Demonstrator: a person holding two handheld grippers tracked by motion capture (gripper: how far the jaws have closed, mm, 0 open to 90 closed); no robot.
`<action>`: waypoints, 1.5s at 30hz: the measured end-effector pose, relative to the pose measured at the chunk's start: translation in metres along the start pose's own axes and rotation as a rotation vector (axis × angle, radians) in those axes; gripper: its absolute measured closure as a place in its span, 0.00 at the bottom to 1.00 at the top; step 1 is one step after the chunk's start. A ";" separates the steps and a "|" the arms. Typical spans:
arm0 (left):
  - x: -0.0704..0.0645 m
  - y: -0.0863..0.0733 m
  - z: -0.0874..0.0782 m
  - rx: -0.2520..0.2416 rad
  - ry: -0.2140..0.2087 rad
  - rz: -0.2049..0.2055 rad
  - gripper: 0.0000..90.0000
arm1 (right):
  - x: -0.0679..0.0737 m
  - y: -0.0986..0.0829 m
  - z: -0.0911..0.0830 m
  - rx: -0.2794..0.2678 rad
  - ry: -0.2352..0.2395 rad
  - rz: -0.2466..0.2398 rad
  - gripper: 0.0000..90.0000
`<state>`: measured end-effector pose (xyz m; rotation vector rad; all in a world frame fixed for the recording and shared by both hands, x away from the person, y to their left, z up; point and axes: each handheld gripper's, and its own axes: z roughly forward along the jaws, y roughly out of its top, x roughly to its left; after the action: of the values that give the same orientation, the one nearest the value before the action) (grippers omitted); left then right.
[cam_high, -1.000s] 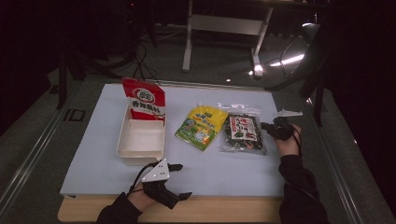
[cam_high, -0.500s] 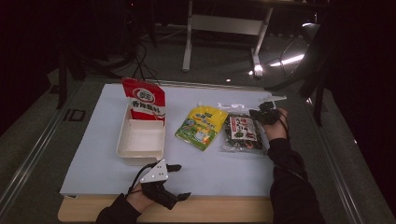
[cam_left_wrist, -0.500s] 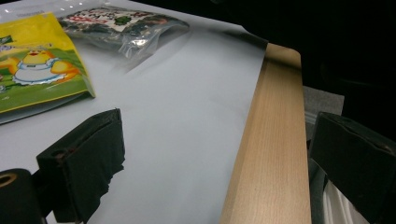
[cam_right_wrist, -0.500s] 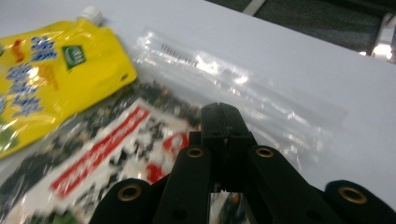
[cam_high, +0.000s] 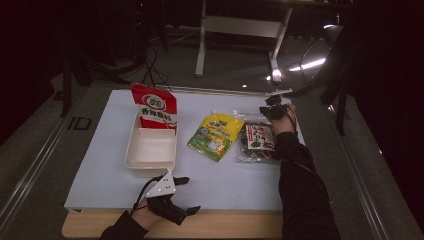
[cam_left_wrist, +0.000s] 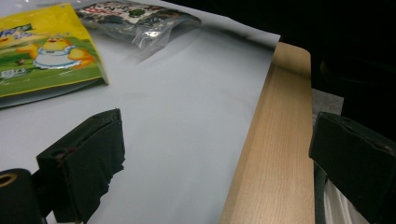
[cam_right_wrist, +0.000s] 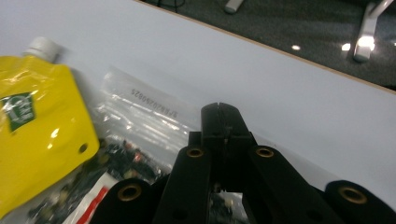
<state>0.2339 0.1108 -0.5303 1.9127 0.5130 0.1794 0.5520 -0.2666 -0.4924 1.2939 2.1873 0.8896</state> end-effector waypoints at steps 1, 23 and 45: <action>0.000 -0.001 -0.001 0.000 0.007 -0.003 0.05 | 0.000 0.001 0.002 0.003 -0.004 0.003 1.00; 0.001 -0.007 -0.011 -0.003 0.039 -0.030 0.05 | -0.004 0.009 0.051 0.135 -0.083 0.119 1.00; -0.002 -0.002 -0.005 0.002 0.013 0.002 0.05 | 0.021 -0.019 0.030 0.177 -0.055 0.095 1.00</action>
<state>0.2296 0.1147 -0.5295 1.9154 0.5201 0.1927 0.5506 -0.2461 -0.5276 1.4984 2.2186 0.6986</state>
